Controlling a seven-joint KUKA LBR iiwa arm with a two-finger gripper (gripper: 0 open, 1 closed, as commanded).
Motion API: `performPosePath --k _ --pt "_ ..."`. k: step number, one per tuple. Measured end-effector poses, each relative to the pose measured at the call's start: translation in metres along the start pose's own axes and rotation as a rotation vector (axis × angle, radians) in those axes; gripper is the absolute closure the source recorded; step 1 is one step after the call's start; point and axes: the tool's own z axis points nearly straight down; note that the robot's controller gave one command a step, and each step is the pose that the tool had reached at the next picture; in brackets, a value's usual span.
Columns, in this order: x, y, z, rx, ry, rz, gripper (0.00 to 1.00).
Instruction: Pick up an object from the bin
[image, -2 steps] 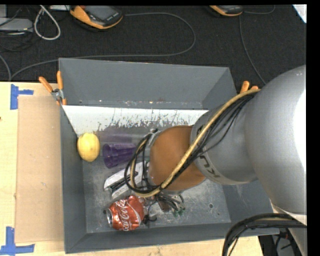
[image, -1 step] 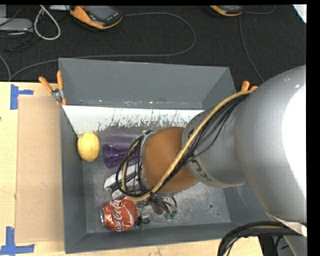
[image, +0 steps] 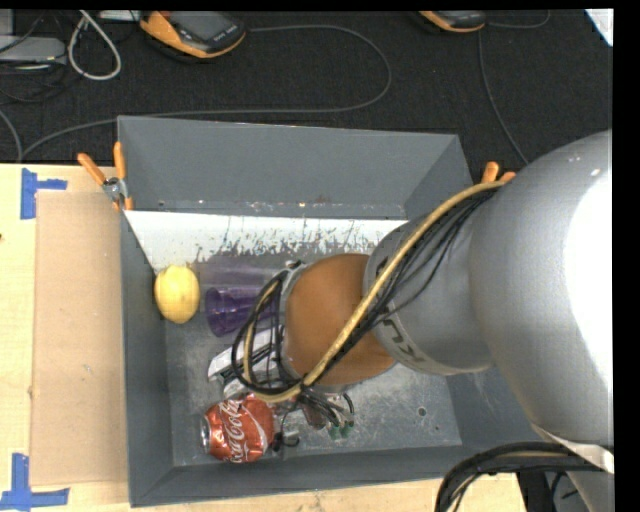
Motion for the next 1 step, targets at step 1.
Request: performPosePath --k 1 --pt "0.0000 0.0001 0.0000 0.000 0.000 -0.002 1.00"
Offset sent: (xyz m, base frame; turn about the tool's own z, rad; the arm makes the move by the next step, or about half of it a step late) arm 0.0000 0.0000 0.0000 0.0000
